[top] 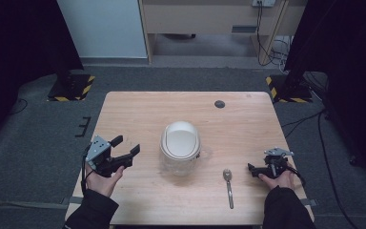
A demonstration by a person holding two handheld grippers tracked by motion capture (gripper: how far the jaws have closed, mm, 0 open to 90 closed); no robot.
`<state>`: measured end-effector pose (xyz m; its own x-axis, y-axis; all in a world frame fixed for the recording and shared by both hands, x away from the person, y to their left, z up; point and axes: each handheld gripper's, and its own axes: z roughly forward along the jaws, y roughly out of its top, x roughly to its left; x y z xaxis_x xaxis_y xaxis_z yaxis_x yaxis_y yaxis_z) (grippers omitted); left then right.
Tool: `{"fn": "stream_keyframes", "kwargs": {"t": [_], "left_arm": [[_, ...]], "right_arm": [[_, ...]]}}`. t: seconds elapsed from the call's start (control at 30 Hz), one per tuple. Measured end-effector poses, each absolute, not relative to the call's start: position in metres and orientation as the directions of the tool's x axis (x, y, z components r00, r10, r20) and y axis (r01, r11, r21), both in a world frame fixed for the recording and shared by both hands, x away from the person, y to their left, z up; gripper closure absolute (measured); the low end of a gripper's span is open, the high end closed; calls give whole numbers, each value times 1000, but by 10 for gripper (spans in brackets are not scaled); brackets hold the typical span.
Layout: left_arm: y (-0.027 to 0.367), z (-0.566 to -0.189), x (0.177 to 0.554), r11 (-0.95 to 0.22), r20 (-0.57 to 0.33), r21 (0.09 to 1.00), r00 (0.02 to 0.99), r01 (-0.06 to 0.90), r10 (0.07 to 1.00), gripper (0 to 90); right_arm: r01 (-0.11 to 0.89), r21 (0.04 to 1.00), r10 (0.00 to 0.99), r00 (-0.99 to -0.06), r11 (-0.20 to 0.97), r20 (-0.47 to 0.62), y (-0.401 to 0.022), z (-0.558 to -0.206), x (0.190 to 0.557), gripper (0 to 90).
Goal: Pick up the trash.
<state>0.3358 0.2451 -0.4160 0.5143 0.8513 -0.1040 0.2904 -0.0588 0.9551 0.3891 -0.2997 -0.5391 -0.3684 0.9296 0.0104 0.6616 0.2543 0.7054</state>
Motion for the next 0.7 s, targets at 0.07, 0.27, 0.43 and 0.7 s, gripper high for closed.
{"fn": "stream_keyframes", "kwargs": {"t": [0.07, 0.27, 0.43, 0.7], "left_arm": [[243, -411, 339, -54, -103, 959, 519, 279, 848, 227], [234, -398, 346, -35, -102, 970, 532, 241, 840, 238], [221, -388, 352, -25, -98, 976, 548, 214, 831, 240], [193, -391, 361, -56, -89, 973, 594, 222, 800, 233]], "right_arm": [[660, 706, 929, -370, 257, 8, -300, -539, 389, 8], [661, 706, 930, -368, 255, 8, -299, -539, 389, 8], [662, 705, 930, -367, 254, 9, -299, -539, 389, 8], [661, 706, 930, -367, 255, 8, -299, -539, 389, 8]]}}
